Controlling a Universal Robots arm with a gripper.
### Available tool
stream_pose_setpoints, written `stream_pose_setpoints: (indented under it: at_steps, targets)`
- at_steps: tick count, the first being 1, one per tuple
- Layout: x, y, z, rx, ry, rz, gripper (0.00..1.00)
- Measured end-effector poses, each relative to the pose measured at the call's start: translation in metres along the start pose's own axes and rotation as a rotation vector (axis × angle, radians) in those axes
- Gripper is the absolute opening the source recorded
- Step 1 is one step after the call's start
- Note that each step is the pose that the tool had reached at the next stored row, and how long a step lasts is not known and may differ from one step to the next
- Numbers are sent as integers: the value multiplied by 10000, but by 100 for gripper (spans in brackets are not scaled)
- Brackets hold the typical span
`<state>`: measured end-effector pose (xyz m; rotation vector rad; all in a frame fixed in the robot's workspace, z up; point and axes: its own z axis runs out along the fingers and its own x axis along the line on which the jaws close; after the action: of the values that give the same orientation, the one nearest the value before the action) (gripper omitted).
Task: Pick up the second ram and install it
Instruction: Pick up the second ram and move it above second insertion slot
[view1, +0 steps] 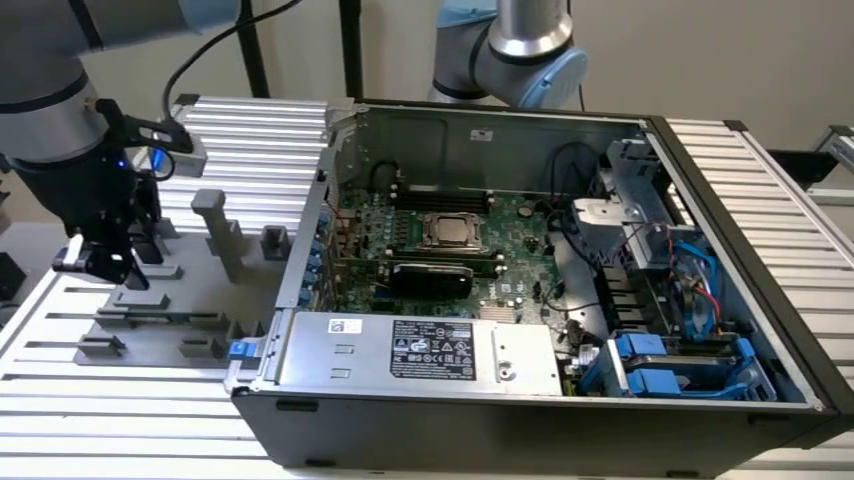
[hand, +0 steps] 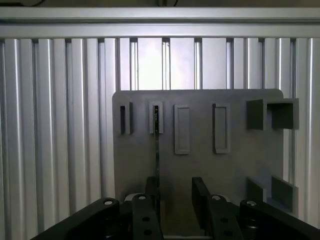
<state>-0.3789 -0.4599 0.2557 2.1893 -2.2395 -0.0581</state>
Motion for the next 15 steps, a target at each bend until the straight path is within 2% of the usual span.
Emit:
stream_pose_setpoints:
  at_steps: [15]
  targets:
    - [13, -10, 272, -1, -3, -6, 100]
